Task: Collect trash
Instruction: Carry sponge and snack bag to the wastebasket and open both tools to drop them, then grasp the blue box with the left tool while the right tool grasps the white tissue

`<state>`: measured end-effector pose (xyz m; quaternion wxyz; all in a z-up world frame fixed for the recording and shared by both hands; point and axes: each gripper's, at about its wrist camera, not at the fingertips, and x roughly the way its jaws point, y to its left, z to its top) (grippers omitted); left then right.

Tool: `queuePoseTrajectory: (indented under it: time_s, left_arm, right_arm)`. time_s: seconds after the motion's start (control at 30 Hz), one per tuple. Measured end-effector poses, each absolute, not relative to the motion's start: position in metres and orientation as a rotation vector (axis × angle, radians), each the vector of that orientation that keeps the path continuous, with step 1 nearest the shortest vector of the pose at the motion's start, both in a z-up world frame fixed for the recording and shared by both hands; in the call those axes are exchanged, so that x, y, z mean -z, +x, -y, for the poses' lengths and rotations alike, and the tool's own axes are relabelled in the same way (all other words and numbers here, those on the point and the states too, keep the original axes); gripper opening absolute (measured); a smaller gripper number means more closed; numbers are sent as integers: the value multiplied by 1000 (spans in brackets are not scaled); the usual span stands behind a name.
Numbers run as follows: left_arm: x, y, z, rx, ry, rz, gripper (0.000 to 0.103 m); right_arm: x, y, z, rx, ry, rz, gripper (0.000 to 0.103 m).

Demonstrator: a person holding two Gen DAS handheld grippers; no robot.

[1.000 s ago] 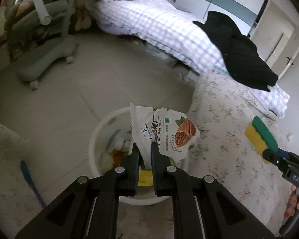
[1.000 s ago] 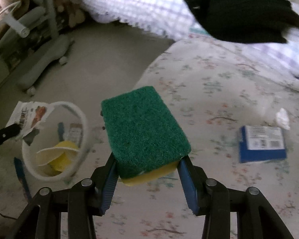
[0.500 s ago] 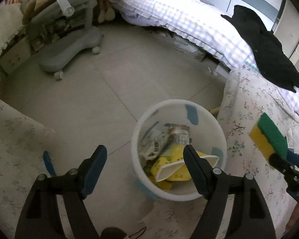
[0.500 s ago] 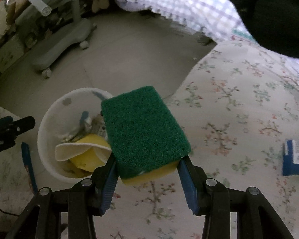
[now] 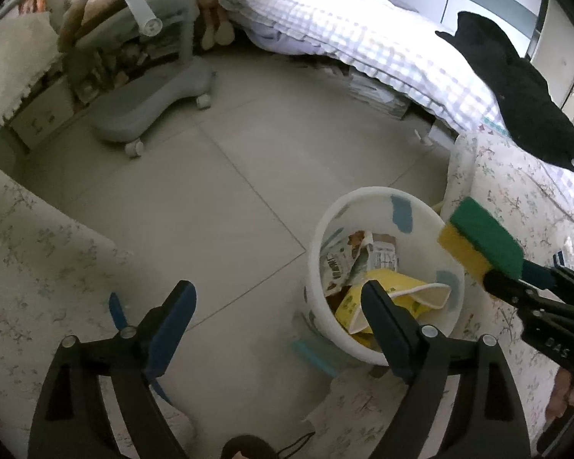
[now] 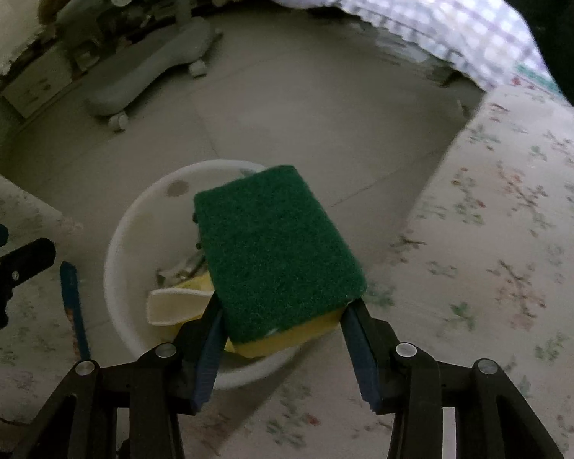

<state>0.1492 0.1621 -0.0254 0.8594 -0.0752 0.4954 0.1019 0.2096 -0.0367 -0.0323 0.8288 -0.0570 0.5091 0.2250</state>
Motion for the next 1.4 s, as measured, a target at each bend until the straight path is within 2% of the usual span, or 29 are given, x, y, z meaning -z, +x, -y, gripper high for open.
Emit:
queuePoseTrajectory:
  time_s: [0.07,0.17,0.63,1.07,1.4]
  left_arm:
    - [24,147,-165,-217,-162,-1036,91]
    - [24,144,-170,-218,-174,-1040,91]
    - [15,140,-156,-176,-182,-1022,91]
    - [3,148,-108,-76,-188,-1019,91]
    - [1,162,-42,15,-125,-1027,91]
  right_arm:
    - [34,211,30,-499,-123,-1074,56]
    - [35,211,24,-512,-125,-1063,75]
    - [10,203,77,-395,-145,-1010,78]
    - [-14,194,186,-224,-88,-992,81]
    - [-27,181,291,-50,29,-985,81]
